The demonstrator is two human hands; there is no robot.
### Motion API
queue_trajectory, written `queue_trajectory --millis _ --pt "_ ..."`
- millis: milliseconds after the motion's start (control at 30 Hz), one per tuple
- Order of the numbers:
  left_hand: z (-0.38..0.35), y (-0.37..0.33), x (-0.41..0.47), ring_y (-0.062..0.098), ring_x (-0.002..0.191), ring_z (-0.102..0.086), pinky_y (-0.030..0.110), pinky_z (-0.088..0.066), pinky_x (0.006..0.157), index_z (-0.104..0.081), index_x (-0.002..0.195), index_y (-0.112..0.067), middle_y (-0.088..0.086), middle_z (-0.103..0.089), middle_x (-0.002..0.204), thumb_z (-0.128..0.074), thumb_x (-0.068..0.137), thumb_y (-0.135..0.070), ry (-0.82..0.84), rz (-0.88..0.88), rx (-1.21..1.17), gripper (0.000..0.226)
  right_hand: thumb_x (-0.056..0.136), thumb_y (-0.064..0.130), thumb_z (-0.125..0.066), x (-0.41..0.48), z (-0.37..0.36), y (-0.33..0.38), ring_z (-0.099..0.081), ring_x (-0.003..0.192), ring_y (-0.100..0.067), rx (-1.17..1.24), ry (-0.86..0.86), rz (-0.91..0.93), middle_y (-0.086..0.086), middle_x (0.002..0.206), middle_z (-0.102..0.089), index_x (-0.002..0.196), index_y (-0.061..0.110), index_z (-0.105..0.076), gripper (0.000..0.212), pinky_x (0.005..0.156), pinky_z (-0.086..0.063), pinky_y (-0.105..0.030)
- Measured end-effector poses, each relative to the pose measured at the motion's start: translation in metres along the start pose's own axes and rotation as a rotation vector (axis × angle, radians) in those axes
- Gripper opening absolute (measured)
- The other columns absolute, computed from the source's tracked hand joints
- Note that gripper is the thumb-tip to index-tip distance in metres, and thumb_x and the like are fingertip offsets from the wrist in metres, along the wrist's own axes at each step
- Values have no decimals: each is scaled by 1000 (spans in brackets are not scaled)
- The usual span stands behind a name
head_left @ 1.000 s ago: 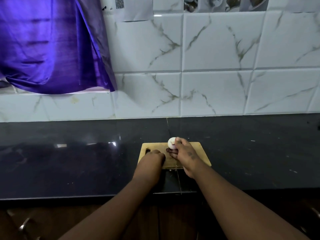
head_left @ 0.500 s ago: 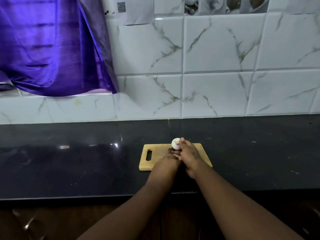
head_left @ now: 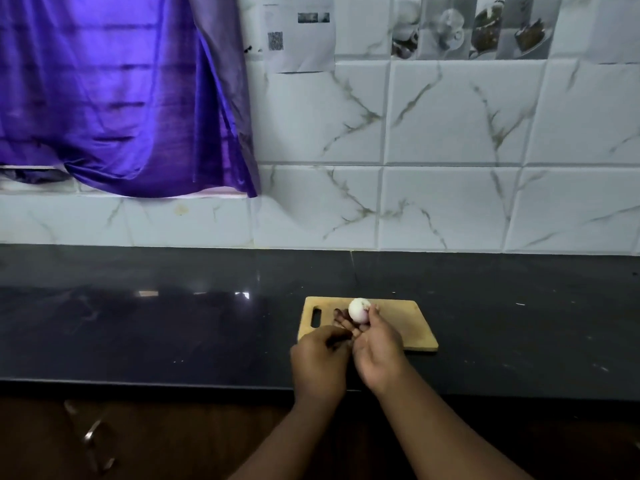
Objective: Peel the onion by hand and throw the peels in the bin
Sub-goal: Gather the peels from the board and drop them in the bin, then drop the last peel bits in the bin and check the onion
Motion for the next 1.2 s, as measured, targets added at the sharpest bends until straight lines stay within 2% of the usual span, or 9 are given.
queue_trajectory --millis 200,333,500,600,733,867,967,1067,1200 --pt "120 104 -87 23 86 -77 29 -65 75 -75 98 0 18 -80 92 -66 95 11 -544 633 -971 14 109 37 -39 -79 -73 -144 -67 104 -37 98 166 -183 -23 100 -68 116 -2 -57 43 102 -50 -49" --pt "222 190 -172 18 78 -77 21 -64 68 -73 99 2 18 -77 90 -61 99 8 -874 672 -1017 13 108 40 -39 -151 -91 -299 -66 117 -38 -144 263 -400 -31 126 -63 135 -1 -51 51 102 -50 -46" --pt "316 328 -304 32 85 -75 43 -61 85 -75 91 -2 21 -79 90 -61 101 3 -1081 851 -772 18 109 31 -41 -251 -75 -480 -67 109 -38 -454 315 -647 -31 115 -65 109 8 -59 29 104 -49 -53" --pt "356 395 -377 36 95 -76 55 -59 98 -79 90 -10 16 -81 94 -62 100 -7 -1090 992 -470 20 110 29 -40 -287 -45 -565 -63 114 -37 -629 308 -780 -22 108 -67 124 6 -57 32 106 -45 -55" --pt "409 433 -430 18 101 -74 36 -57 99 -81 99 -27 -1 -82 104 -57 95 5 -938 1102 -33 40 111 25 -38 -308 -19 -635 -65 94 -28 -794 381 -908 -17 105 -66 136 -1 -50 38 106 -45 -48" --pt "415 452 -424 17 105 -75 34 -57 99 -78 95 -36 -6 -81 103 -60 90 1 -793 1138 48 41 110 23 -40 -292 -12 -639 -62 81 -19 -882 434 -903 -9 93 -64 129 5 -55 30 80 -52 -30" --pt "406 427 -381 13 112 -71 30 -52 100 -77 116 -25 -10 -77 113 -66 95 -15 -823 940 -7 25 109 23 -45 -267 -14 -615 -63 76 -15 -924 465 -858 -5 89 -69 115 12 -63 22 65 -54 -24" --pt "385 397 -327 10 122 -68 41 -54 105 -71 130 -32 -13 -74 126 -68 88 -40 -746 726 -53 43 104 23 -55 -236 -28 -571 -68 80 -15 -886 491 -778 -6 93 -74 112 11 -65 17 64 -55 -23" --pt "360 316 -242 3 112 -69 25 -54 98 -75 115 -42 -23 -74 115 -76 86 -17 -634 438 15 38 79 38 -74 -191 -64 -477 -68 92 -21 -794 575 -595 -10 100 -77 107 11 -68 39 80 -53 -32"
Point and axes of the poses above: each hand's wrist, its own x-axis towards the middle knuckle, its own z-axis out of the back of the hand, y = z × x, the point moved 8 cm from there along x, towards the middle knuckle
